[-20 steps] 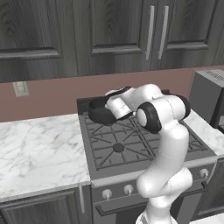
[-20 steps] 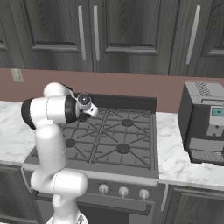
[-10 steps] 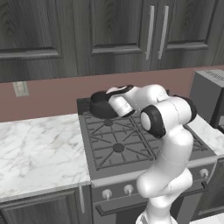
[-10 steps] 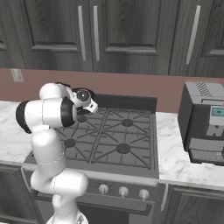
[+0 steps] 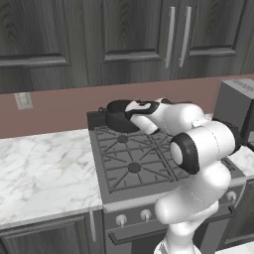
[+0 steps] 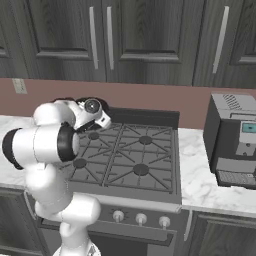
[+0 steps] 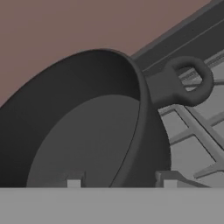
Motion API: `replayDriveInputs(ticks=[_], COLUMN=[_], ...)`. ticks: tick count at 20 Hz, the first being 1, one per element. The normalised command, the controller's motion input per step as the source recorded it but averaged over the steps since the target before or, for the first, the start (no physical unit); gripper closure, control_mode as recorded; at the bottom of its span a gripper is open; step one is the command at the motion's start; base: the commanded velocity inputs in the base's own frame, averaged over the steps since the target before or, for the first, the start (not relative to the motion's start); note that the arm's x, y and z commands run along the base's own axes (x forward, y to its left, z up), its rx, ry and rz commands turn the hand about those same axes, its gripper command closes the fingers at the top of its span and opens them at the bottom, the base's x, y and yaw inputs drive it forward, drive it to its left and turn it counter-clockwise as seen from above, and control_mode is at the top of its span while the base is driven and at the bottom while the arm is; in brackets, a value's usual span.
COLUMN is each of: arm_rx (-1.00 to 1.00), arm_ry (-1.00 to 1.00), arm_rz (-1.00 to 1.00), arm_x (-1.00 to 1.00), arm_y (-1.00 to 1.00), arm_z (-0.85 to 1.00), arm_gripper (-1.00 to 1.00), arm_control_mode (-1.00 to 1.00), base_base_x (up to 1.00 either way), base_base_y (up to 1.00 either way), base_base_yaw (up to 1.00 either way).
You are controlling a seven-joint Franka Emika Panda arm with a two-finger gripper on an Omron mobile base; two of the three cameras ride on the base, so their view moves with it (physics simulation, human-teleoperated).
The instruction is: Move the pot and pan from the stove into the sink.
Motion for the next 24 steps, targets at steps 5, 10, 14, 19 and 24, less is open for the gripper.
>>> replayDriveInputs(ticks=[5,10,14,19,24], arm_rx=[0.0,0.0,0.0,0.01,0.0], arm_ry=[0.0,0.0,0.02,0.05,0.06], arm_rz=[0.0,0.01,0.01,0.0,0.0], arm_x=[-1.0,-1.0,-1.0,-0.8,-0.69], arm_y=[-0.25,-0.19,-0.08,0.0,0.0], arm_z=[0.12,0.19,0.41,0.68,0.7], arm_gripper=[1.0,1.0,1.0,1.0,1.0], arm_control_mode=[-1.0,-1.0,-1.0,-1.0,-1.0], base_base_x=[0.0,0.0,0.0,0.0,0.0], base_base_y=[0.0,0.0,0.0,0.0,0.0], base_base_yaw=[0.0,0.0,0.0,0.0,0.0])
